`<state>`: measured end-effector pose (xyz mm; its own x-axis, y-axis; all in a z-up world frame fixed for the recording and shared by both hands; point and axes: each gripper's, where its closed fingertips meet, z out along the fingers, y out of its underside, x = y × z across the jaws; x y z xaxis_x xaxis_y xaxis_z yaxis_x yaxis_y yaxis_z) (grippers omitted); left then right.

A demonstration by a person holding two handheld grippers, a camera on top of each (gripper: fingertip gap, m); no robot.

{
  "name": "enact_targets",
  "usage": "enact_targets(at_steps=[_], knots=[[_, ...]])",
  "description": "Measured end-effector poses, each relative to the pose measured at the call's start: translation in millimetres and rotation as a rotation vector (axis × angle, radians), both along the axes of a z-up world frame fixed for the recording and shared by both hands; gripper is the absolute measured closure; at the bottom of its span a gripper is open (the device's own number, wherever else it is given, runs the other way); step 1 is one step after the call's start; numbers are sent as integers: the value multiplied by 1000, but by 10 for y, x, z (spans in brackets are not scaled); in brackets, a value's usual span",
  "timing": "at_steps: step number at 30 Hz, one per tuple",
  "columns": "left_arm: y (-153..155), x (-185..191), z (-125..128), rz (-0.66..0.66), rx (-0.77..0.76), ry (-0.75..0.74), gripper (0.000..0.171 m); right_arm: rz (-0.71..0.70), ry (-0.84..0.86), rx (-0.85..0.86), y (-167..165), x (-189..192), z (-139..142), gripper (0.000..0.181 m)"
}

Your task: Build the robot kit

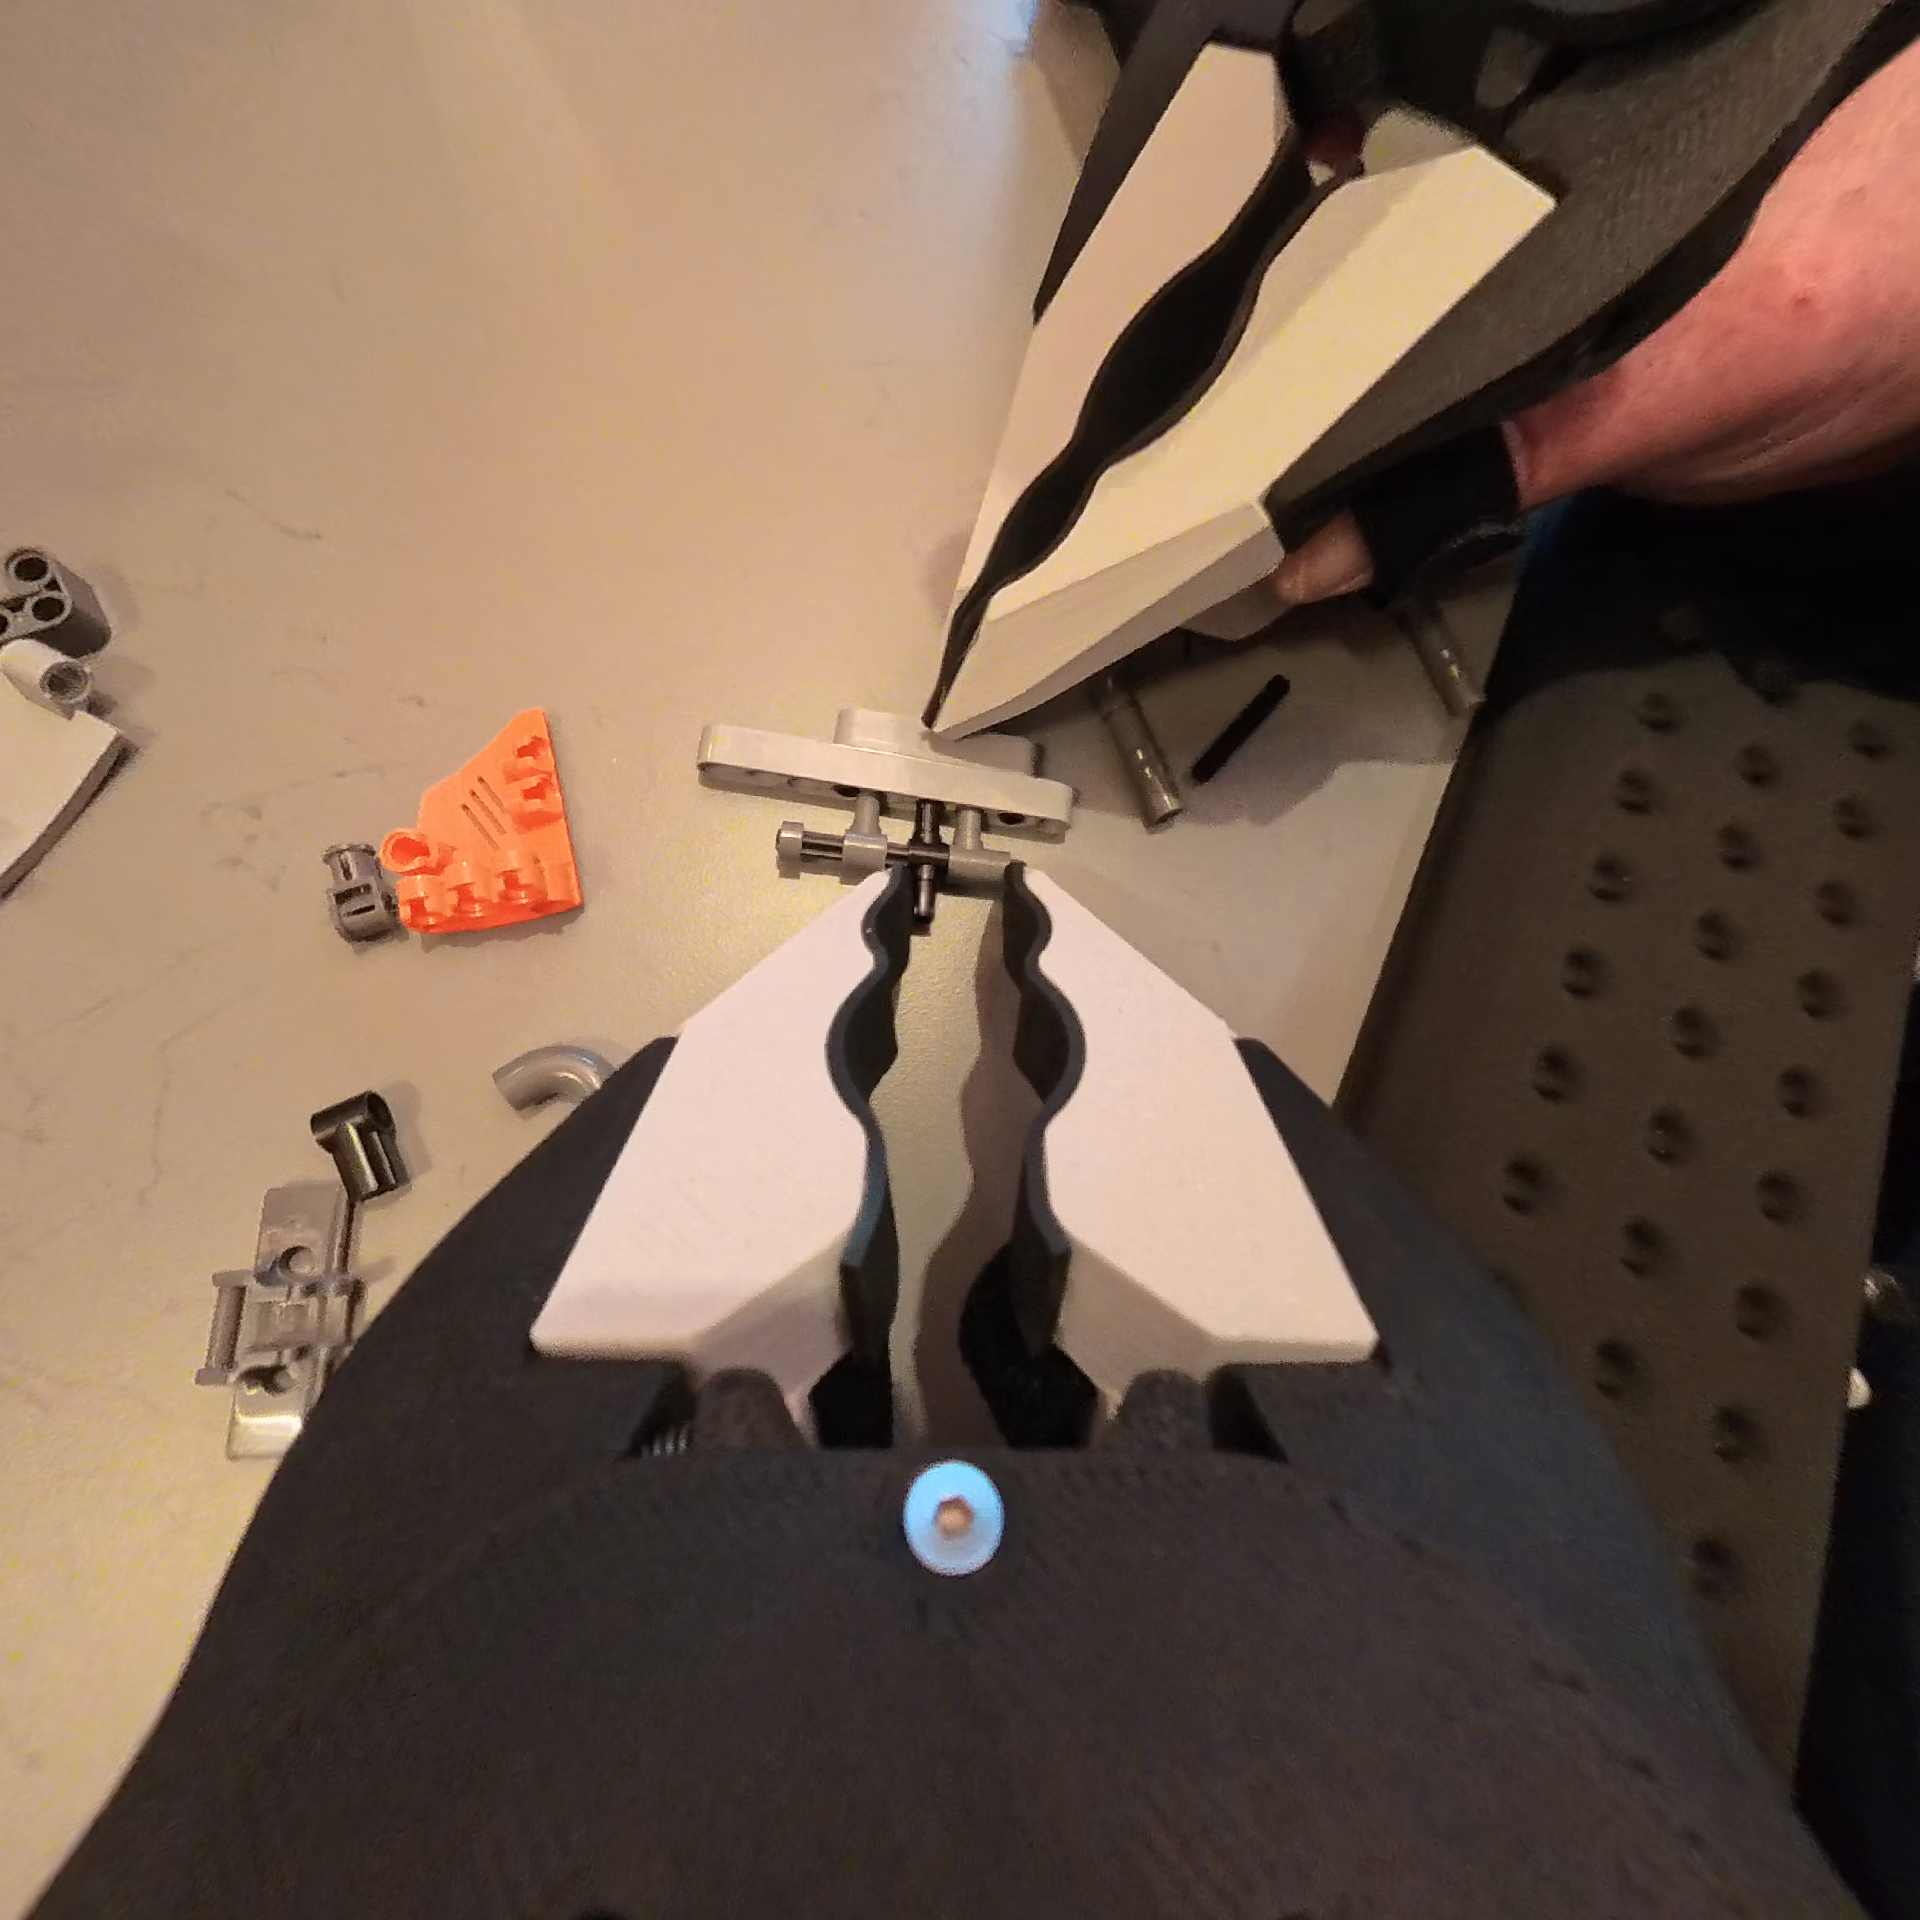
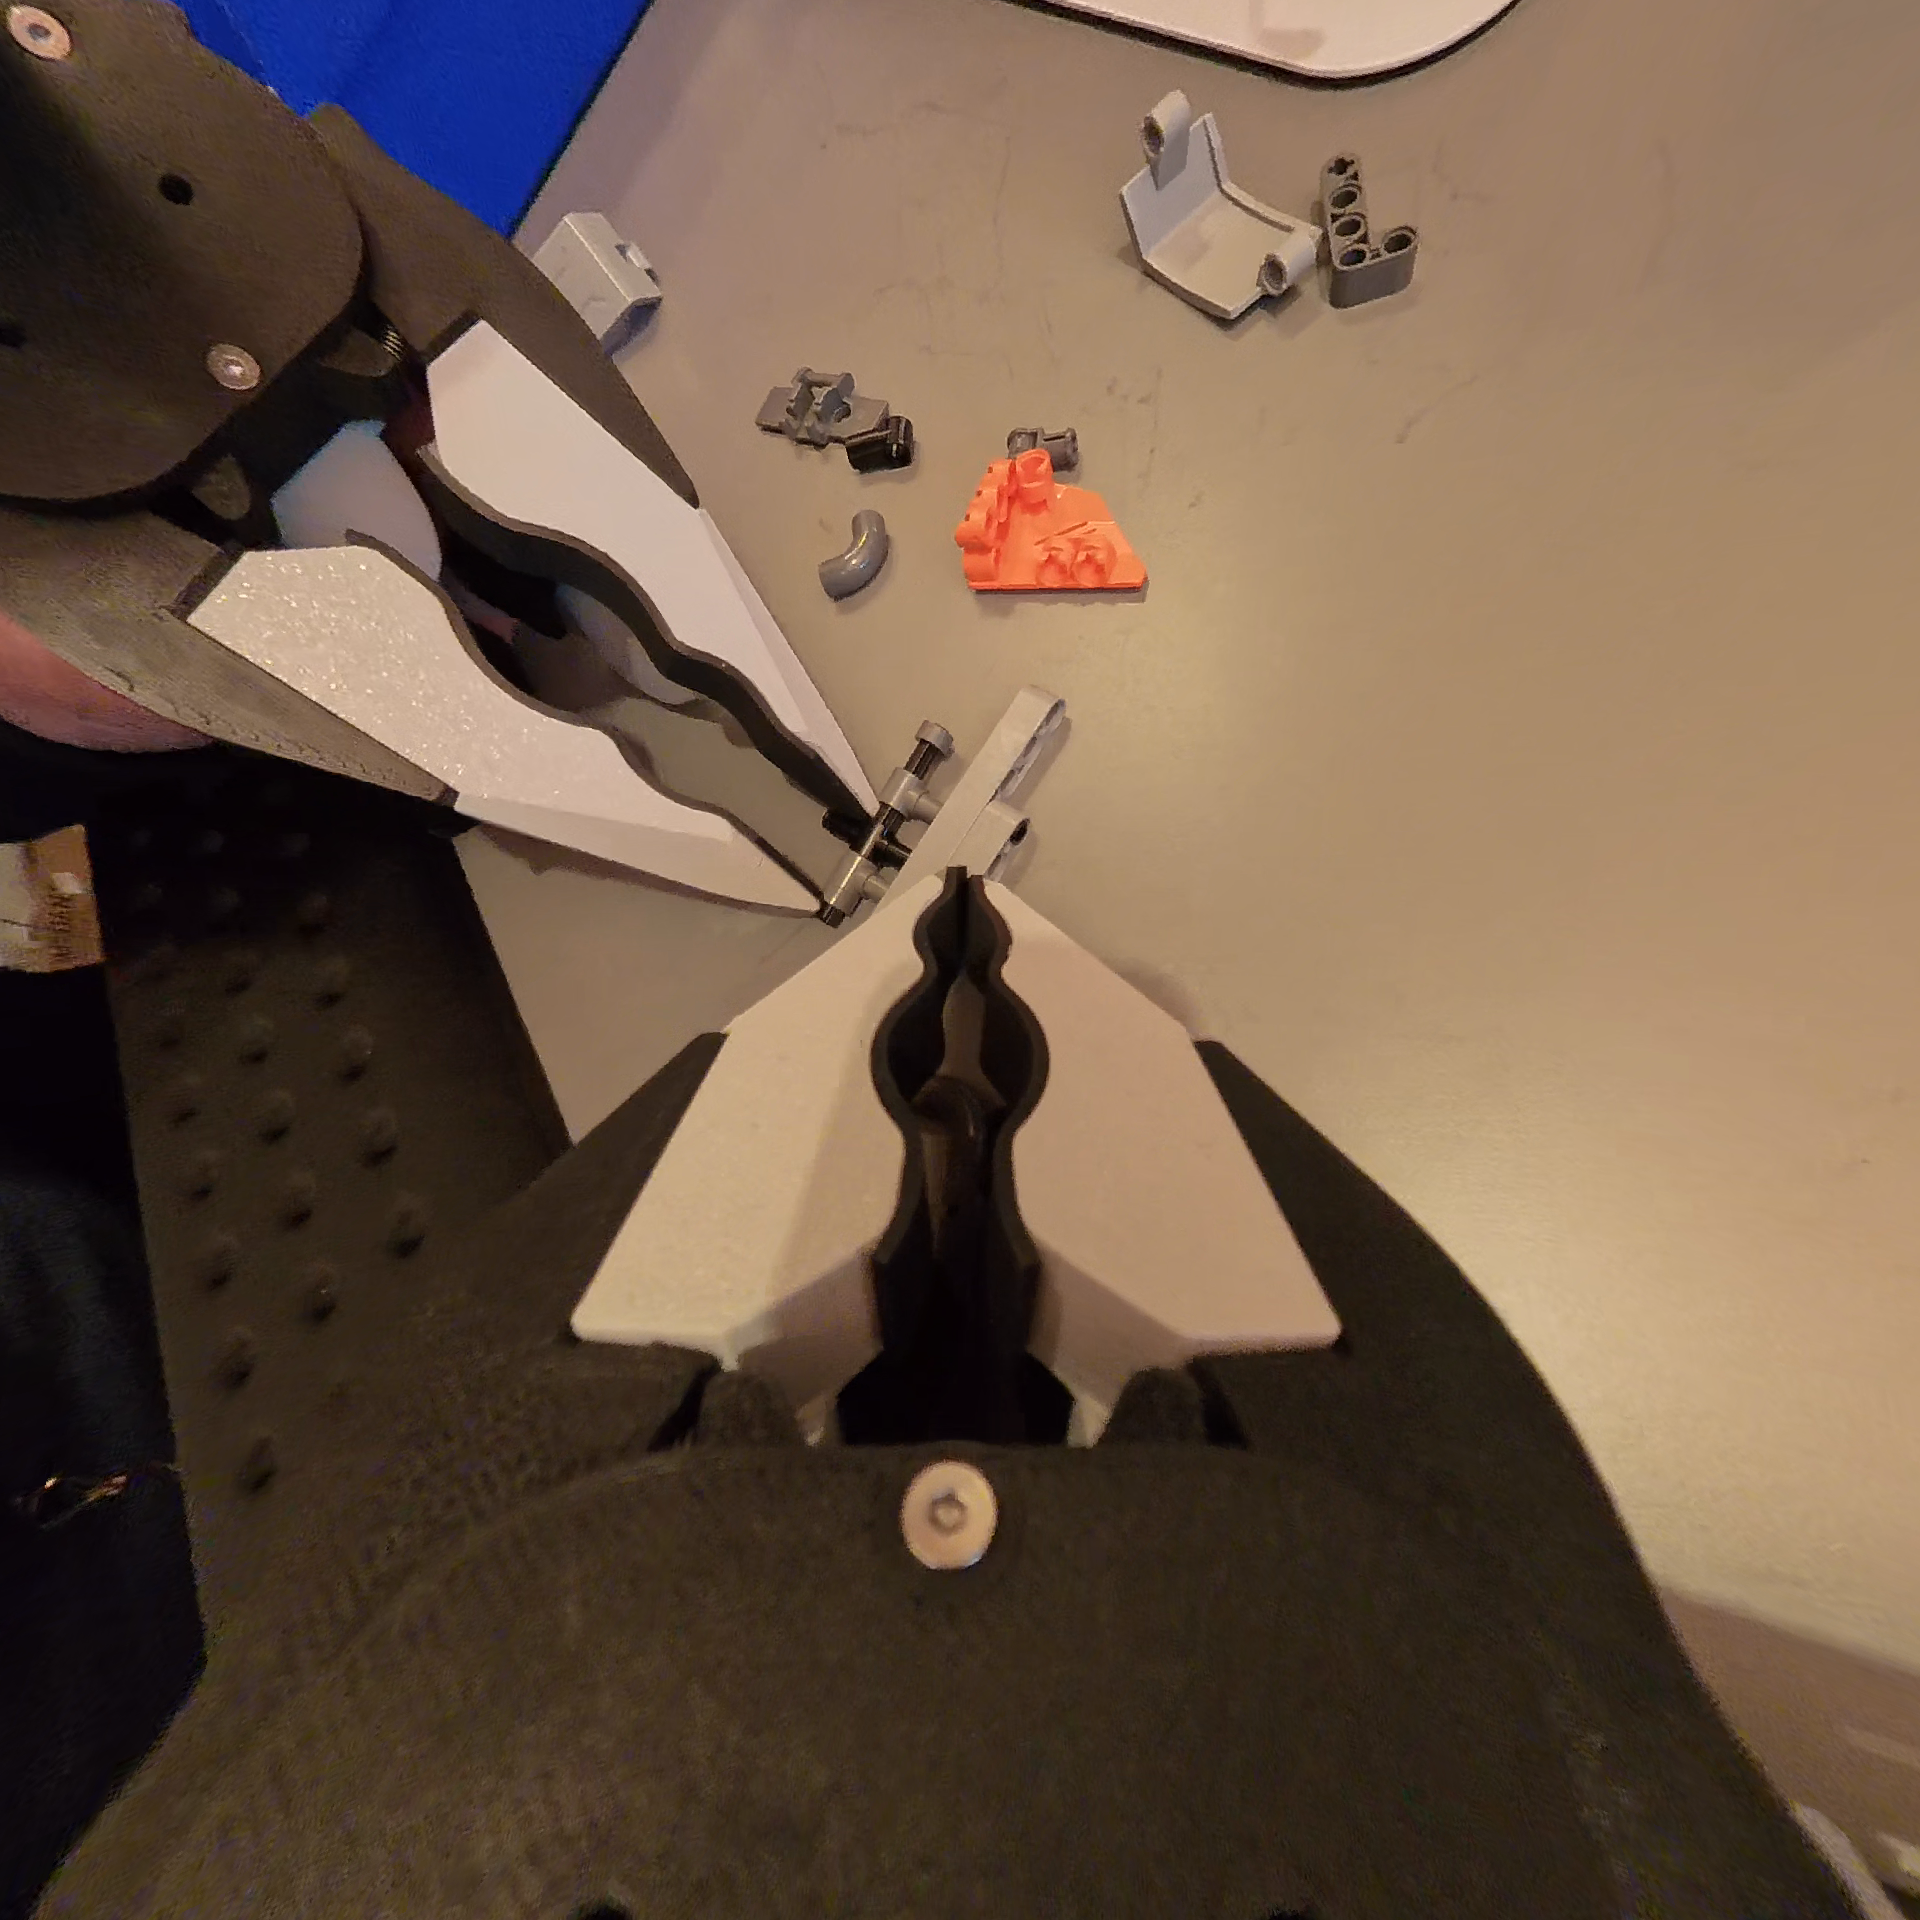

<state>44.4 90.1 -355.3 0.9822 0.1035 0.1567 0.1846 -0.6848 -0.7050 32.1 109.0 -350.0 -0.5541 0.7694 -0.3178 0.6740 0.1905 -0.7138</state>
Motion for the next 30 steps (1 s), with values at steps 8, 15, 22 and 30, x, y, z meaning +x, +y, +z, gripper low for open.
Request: enact_targets(at_steps=[8, 15, 22, 30], knots=[[20, -1, 5, -8, 10, -12, 157, -10, -29, -38, 10, -17, 0, 181], [29, 63, 1, -117, 38, -41, 169, -4, -47, -61, -2, -36, -1, 181], [58, 127, 17, -135, 41, -75, 171, -2, -33, -49, -18, -52, 1, 181], [-16, 141, 15, -127, 8, -8, 158, 6, -51, -75, -27, -46, 7, 181]])
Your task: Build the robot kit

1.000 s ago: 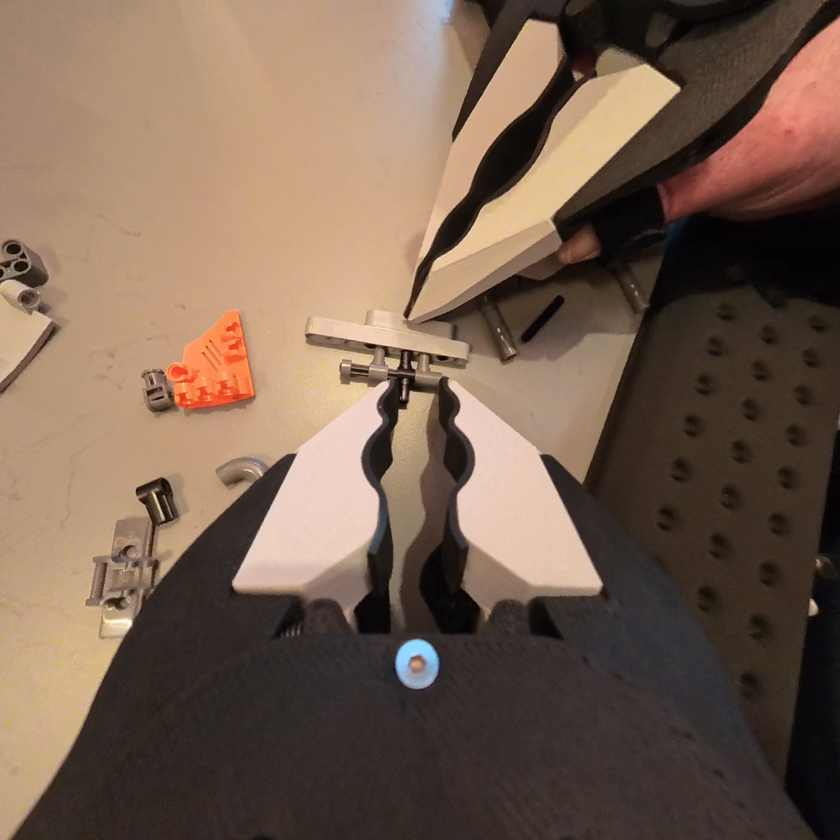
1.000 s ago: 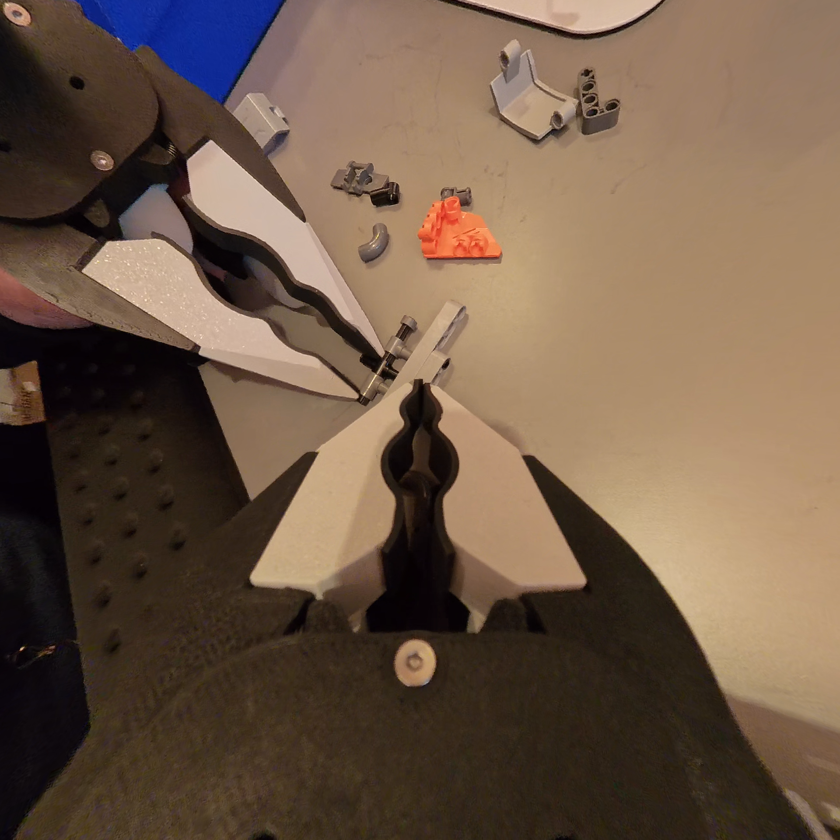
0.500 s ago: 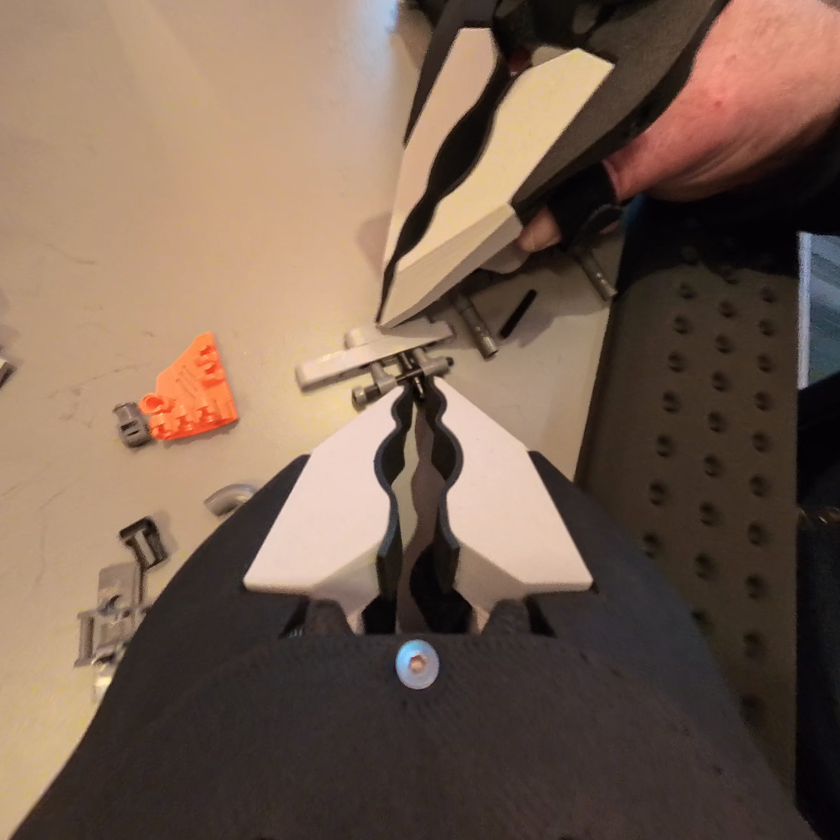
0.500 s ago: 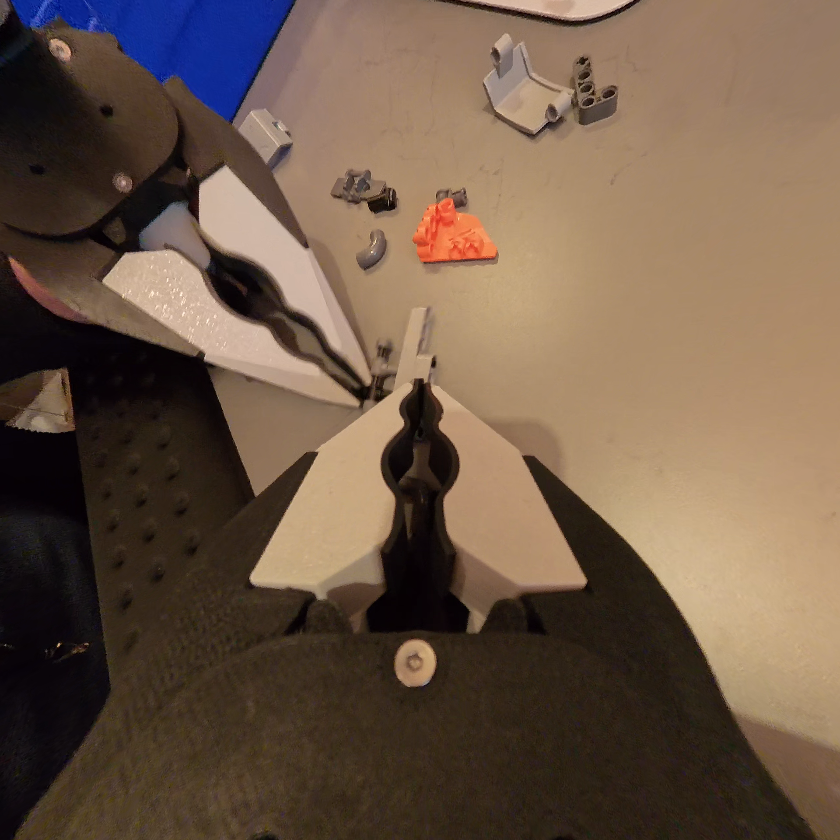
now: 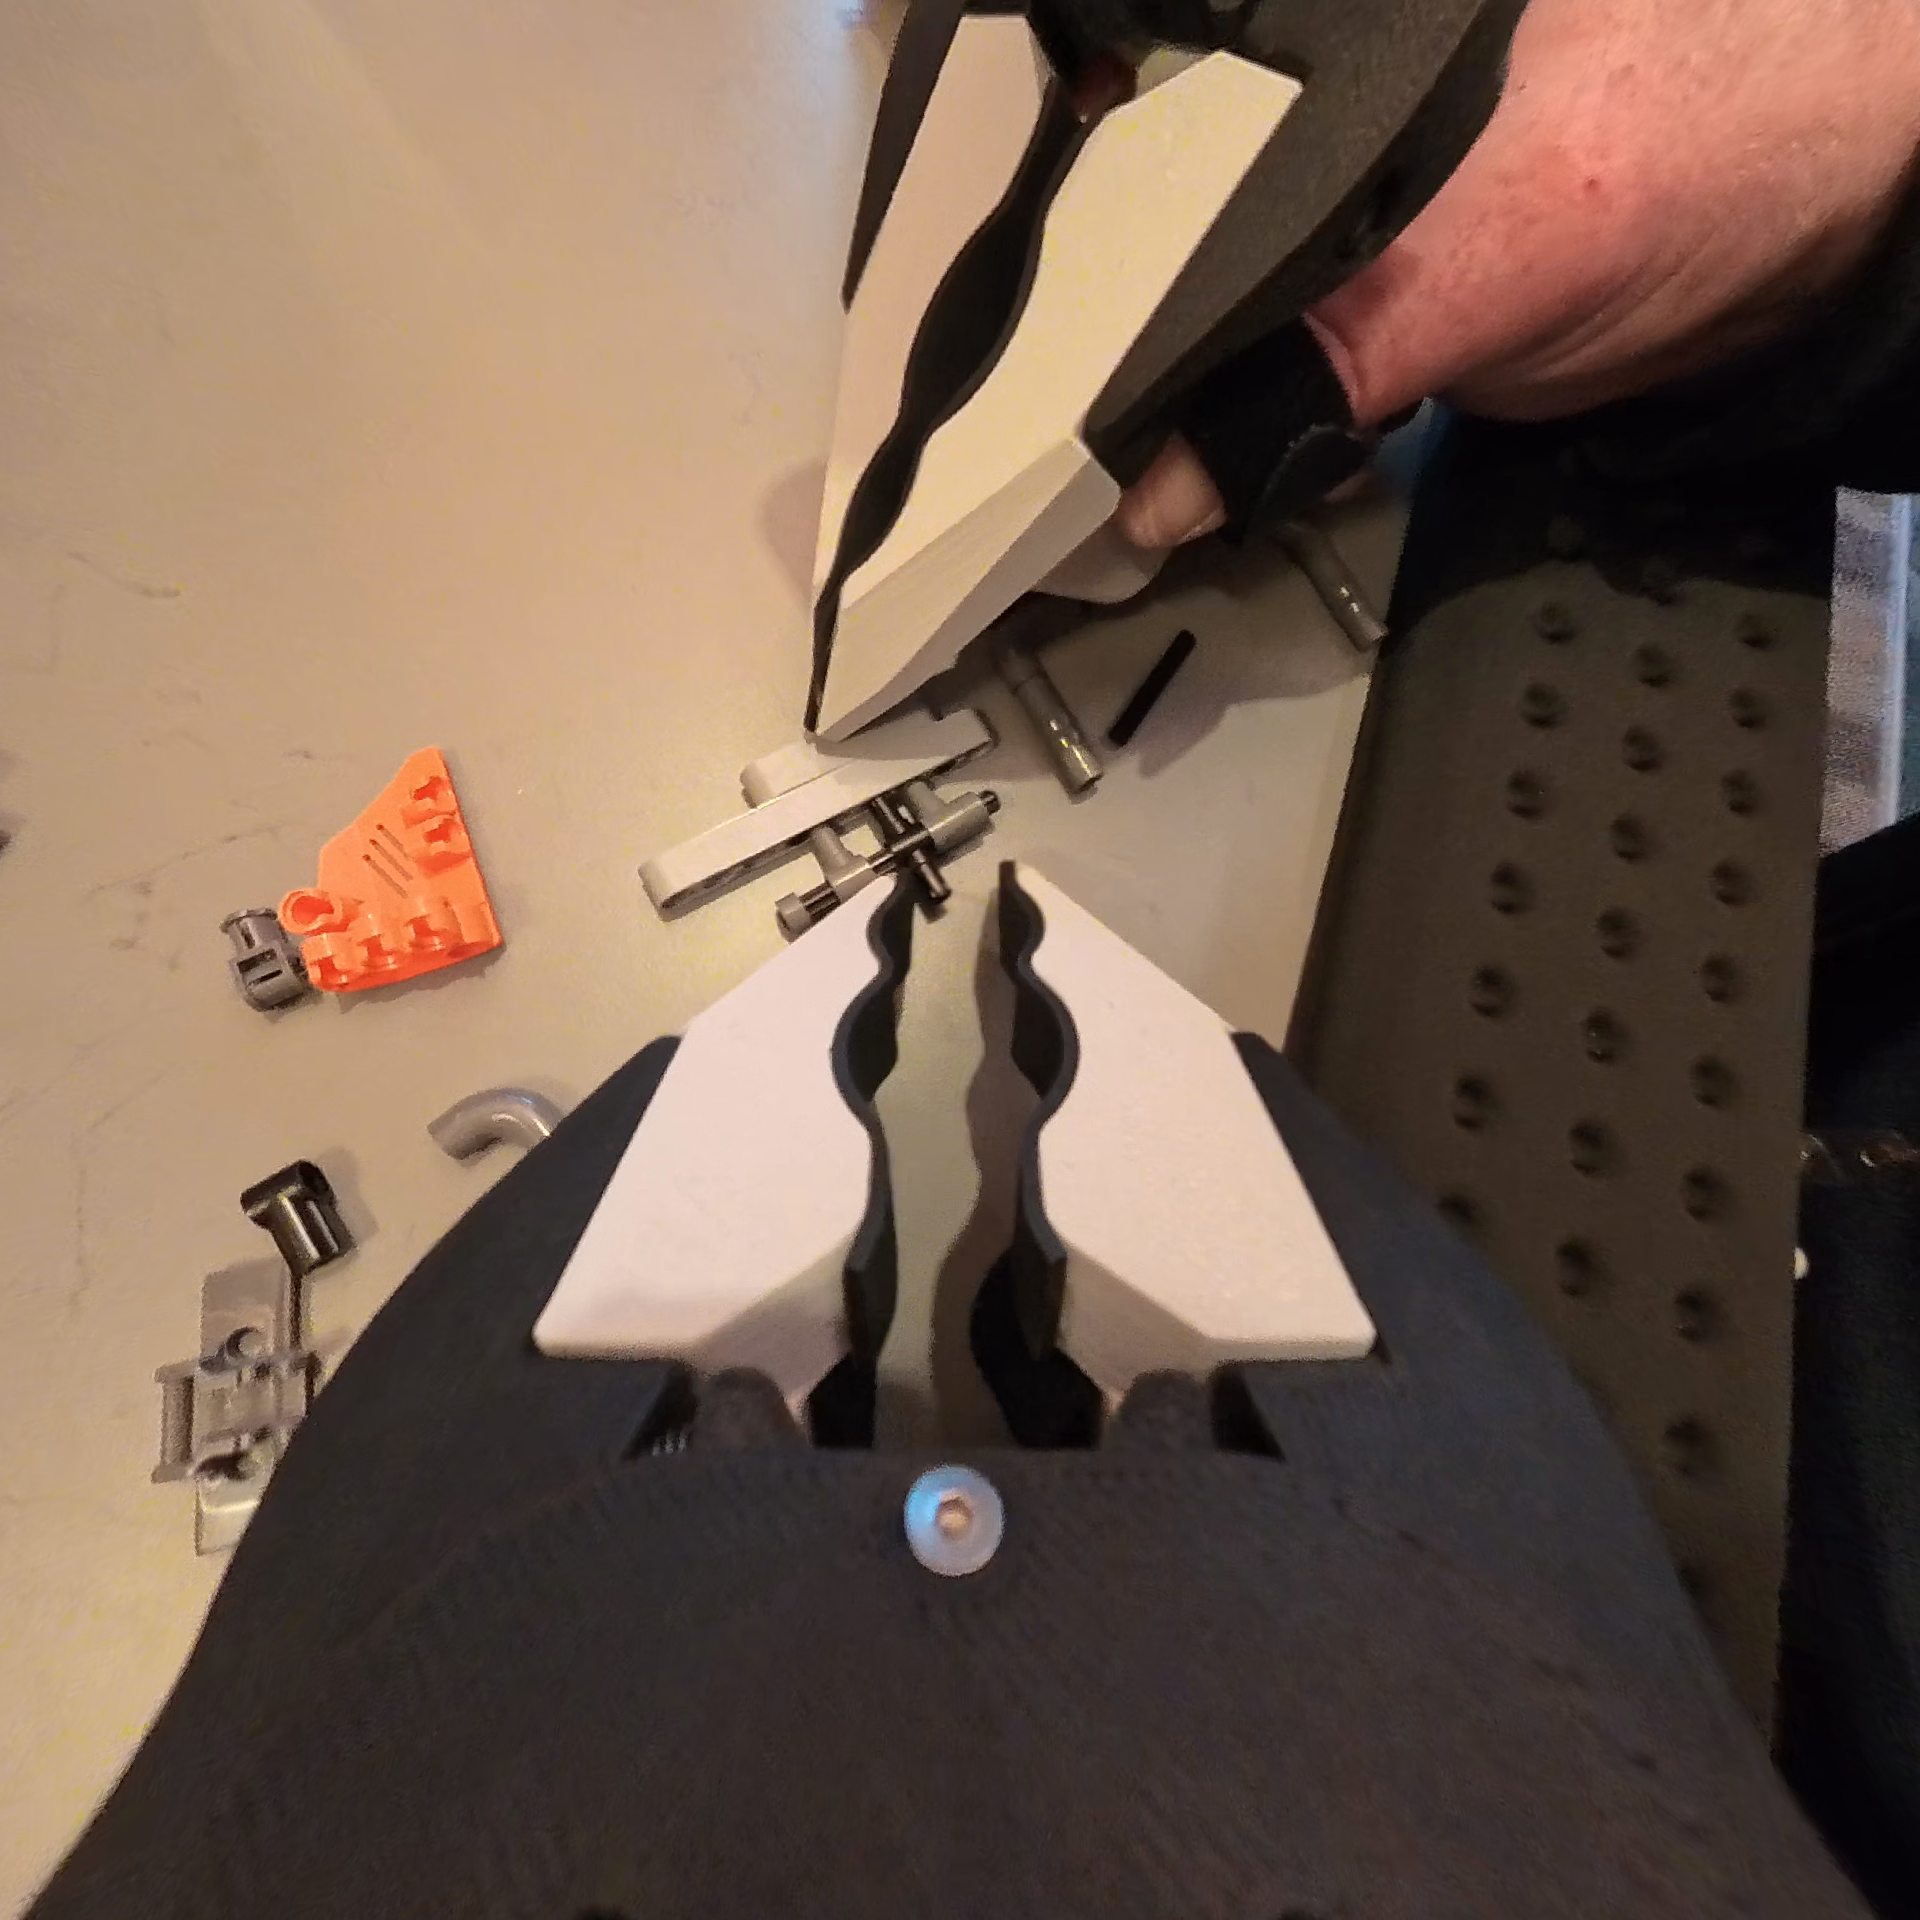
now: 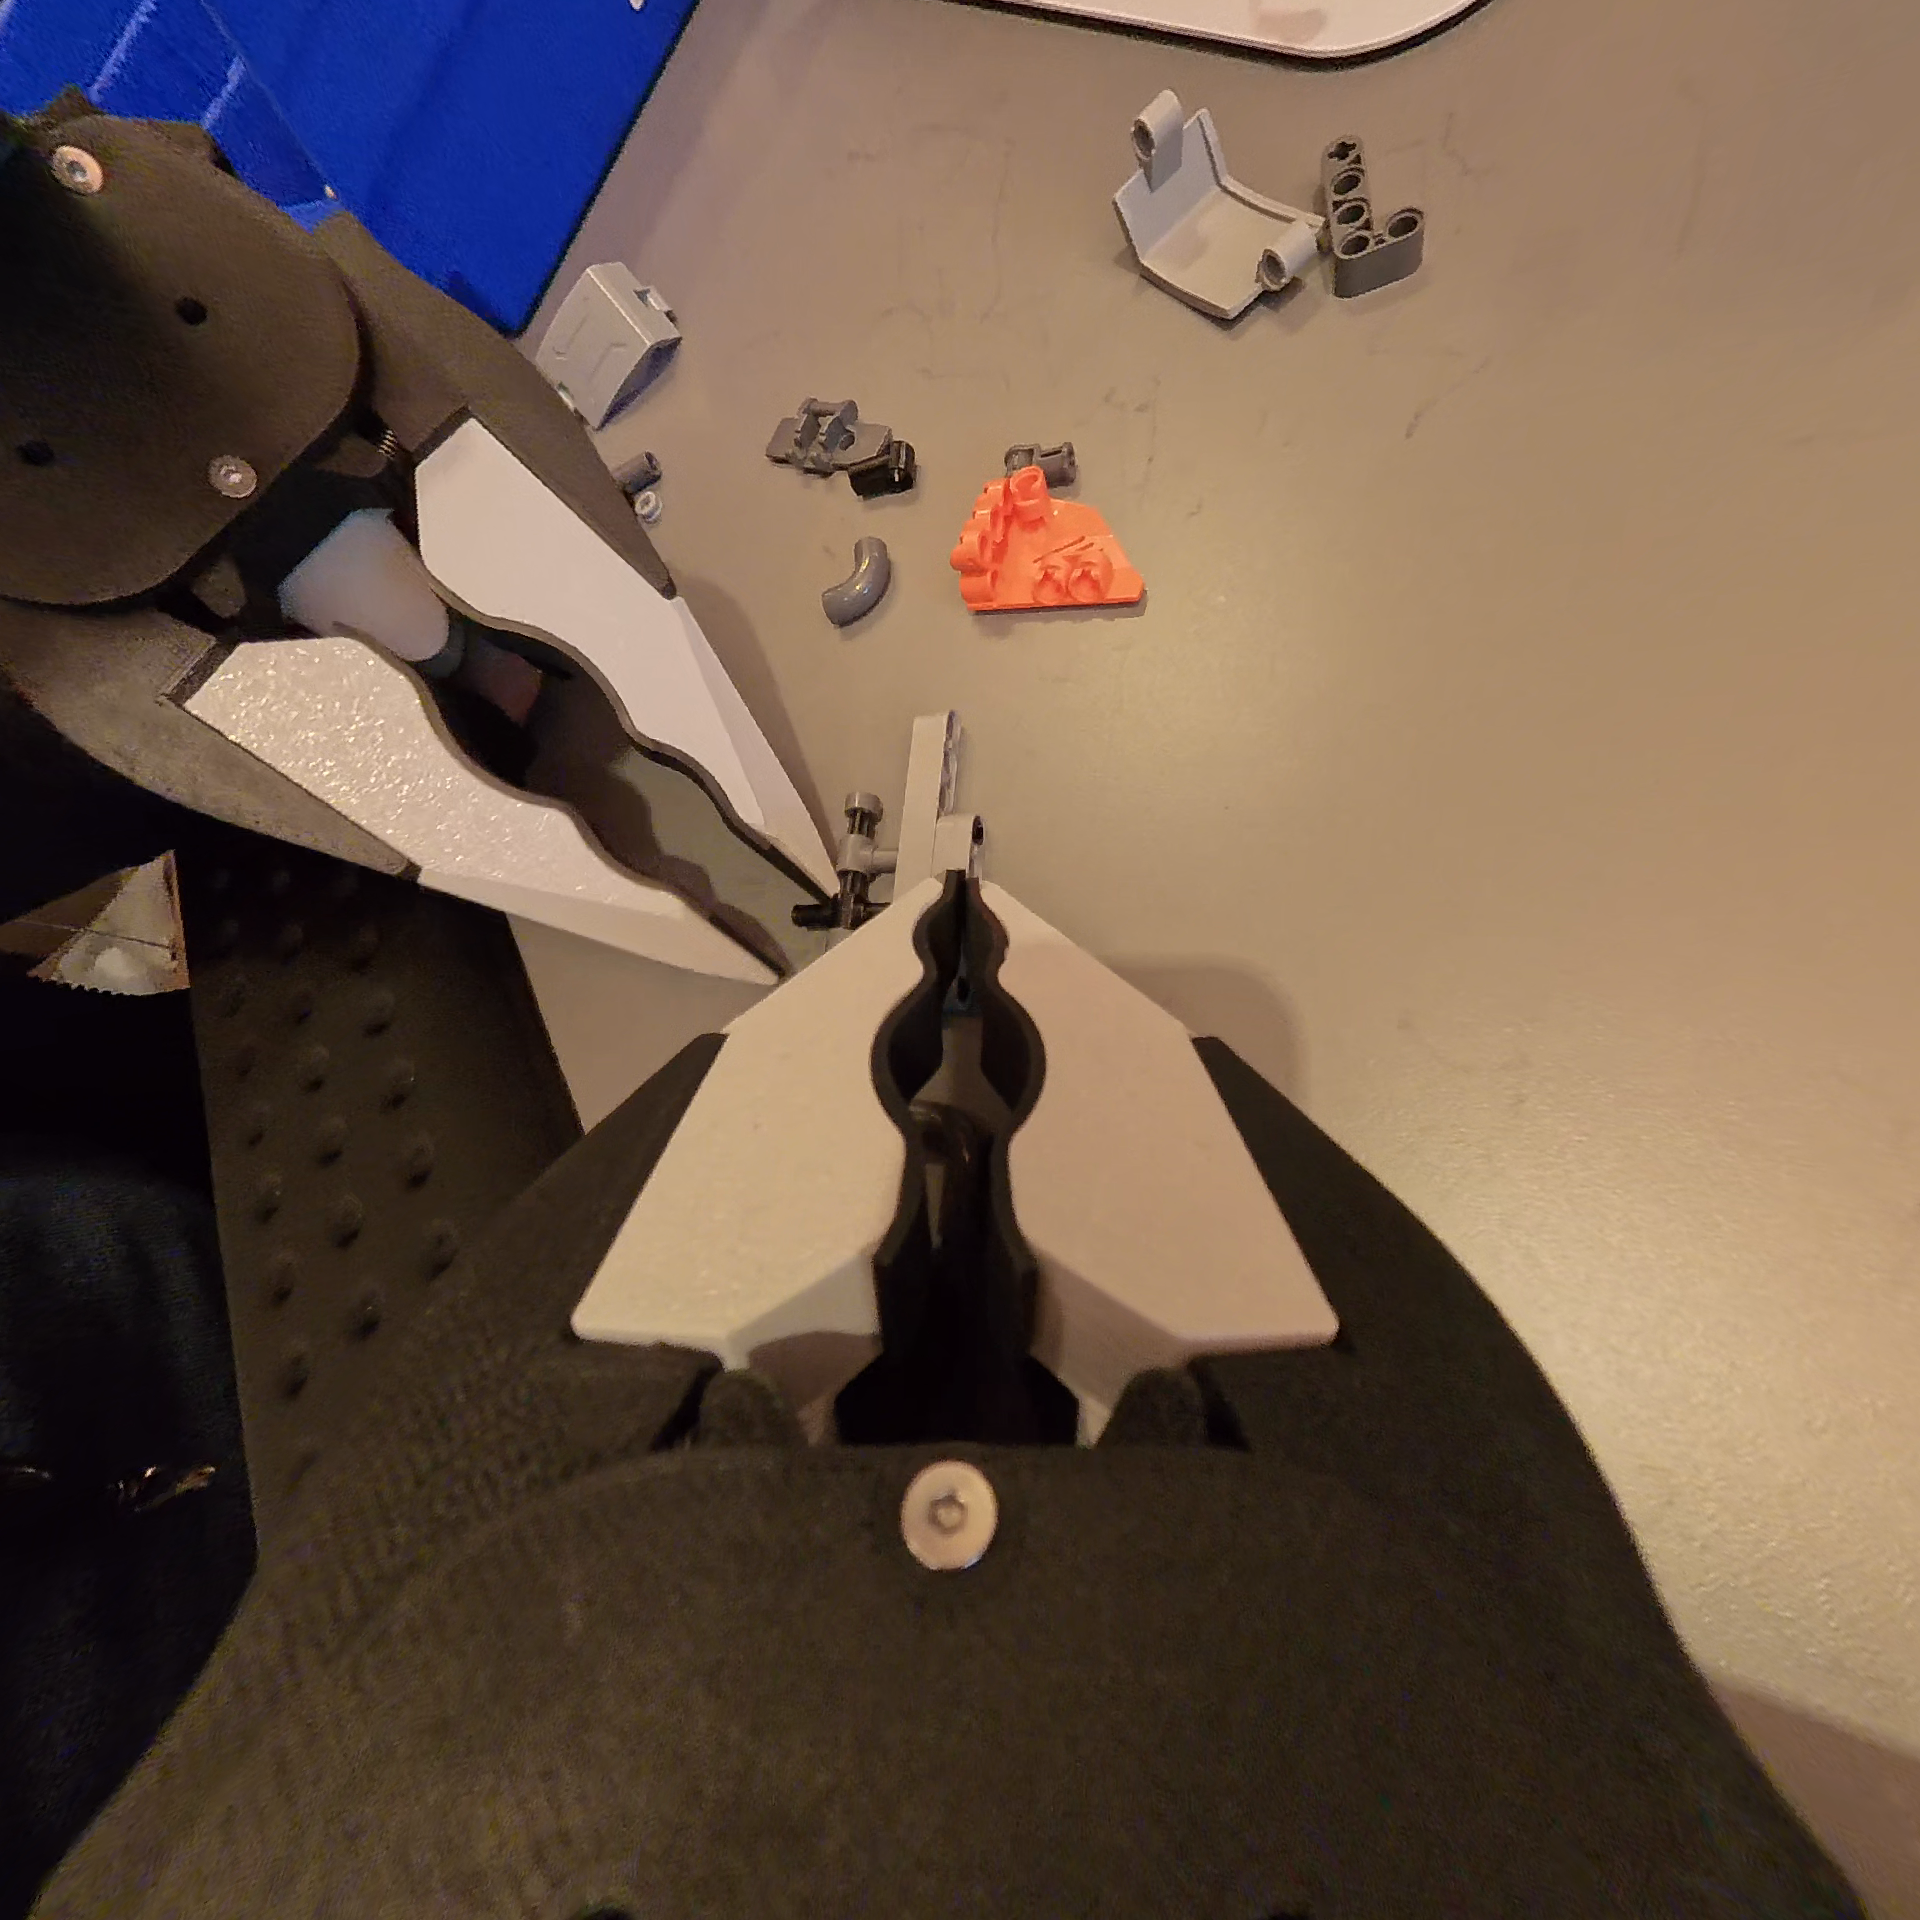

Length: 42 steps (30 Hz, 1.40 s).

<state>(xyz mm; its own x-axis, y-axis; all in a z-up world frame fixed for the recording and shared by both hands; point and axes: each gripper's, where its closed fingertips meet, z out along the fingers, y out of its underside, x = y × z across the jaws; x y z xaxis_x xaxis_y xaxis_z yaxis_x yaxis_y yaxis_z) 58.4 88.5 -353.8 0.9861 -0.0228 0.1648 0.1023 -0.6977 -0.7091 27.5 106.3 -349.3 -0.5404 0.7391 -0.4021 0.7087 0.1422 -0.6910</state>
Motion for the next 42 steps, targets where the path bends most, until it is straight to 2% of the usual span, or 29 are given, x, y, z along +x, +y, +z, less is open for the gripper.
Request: enact_targets(at_steps=[7, 11, 21, 26, 27, 42], knots=[[-102, -15, 59, 91, 18, -19, 146, 4, -1, -3, -4, 6, 1, 181], [-108, -80, 6, 136, -20, 27, 144, 7, 3, 3, -10, 8, 1, 181], [-32, -133, -16, 170, -34, 74, 159, 3, 5, 5, -4, 6, 1, 181], [-31, -159, -20, 182, -34, 79, 162, -1, 4, 4, 3, 1, 0, 181], [-36, -171, -24, 183, -38, 89, 170, -1, 3, 3, 4, 1, 0, 181], [-21, -202, -25, 178, -32, 70, 170, -8, 15, 0, 15, -16, 19, 181]])
